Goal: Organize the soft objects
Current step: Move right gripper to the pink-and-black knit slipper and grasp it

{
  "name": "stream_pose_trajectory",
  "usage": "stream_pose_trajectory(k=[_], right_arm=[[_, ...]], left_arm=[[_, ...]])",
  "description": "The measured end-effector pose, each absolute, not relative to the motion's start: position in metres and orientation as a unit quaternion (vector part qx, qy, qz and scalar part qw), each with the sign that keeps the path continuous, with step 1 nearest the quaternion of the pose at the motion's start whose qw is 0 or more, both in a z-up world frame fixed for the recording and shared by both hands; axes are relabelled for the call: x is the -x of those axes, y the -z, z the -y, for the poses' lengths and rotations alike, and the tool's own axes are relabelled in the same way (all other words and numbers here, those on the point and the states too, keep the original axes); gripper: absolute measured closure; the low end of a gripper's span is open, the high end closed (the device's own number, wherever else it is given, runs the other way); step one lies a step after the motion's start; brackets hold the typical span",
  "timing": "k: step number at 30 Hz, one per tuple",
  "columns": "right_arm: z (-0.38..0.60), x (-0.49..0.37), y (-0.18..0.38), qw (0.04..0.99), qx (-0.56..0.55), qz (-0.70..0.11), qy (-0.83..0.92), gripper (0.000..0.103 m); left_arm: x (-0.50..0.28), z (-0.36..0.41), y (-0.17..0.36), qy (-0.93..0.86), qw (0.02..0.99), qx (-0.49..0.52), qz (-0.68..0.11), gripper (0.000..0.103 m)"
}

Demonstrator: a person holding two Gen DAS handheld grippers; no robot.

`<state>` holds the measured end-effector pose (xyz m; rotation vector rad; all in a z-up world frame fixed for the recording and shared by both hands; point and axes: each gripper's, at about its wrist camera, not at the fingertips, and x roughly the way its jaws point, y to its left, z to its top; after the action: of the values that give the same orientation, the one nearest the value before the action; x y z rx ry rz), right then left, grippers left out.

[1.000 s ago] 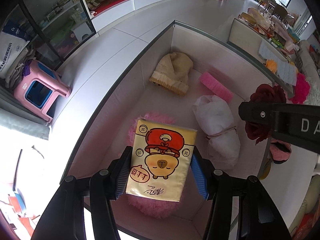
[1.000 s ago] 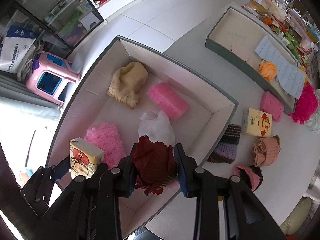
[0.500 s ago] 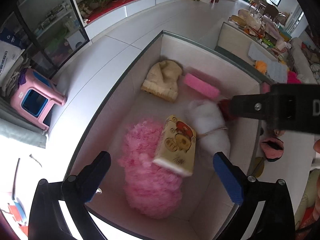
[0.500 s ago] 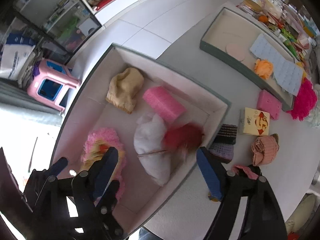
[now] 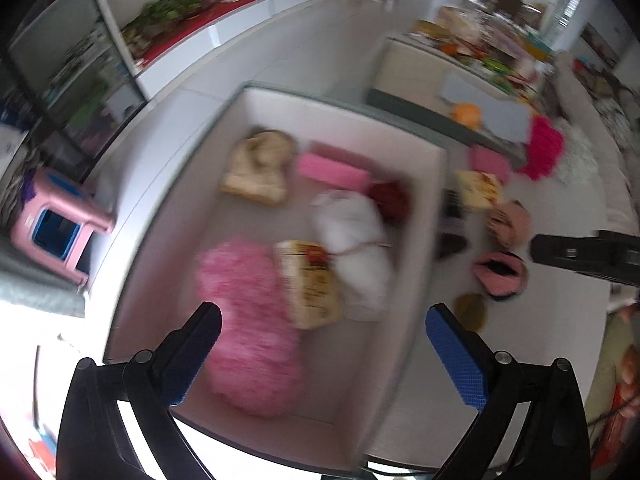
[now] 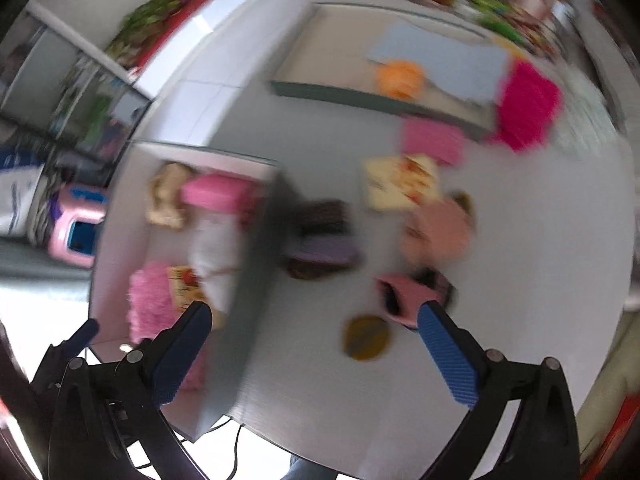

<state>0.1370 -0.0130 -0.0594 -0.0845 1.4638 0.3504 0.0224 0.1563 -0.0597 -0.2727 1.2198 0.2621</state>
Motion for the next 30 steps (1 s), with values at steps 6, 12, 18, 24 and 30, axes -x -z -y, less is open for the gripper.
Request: stream_pose_trajectory(k=[6,12,18,24,30], right_arm=[[0.088,-0.136,0.085,0.717,-0.006,-0.693,-0.077,0.000],[0.123,-0.137,0.103,0.702,-0.039,-0.709,-0.056,0.000],[0.112,-0.143,0.126,0.688,-0.037,-0.721,-0.079,0.000],[0.094,-0.155,0.151,0.678,-0.030,-0.729,-0.090,0.000],[0.083,-0.166,0.169,0.675,-0.027,-0.732,-0.092,0.000]], left_arm=[[-0.031,-0.090,0.063,-0.062,0.803,0.093,-0.586,0.000],[-0.029,-0.049,0.083,-0.047,0.782,0.077,-0.616,0.000],[-0.025,-0.040,0.103,-0.064,0.762,0.098,-0.637,0.000],[-0.027,-0.041,0.121,-0.094,0.744,0.124,-0.649,0.000],[-0.031,-0.031,0.127,-0.098,0.740,0.111,-0.656,0.000]])
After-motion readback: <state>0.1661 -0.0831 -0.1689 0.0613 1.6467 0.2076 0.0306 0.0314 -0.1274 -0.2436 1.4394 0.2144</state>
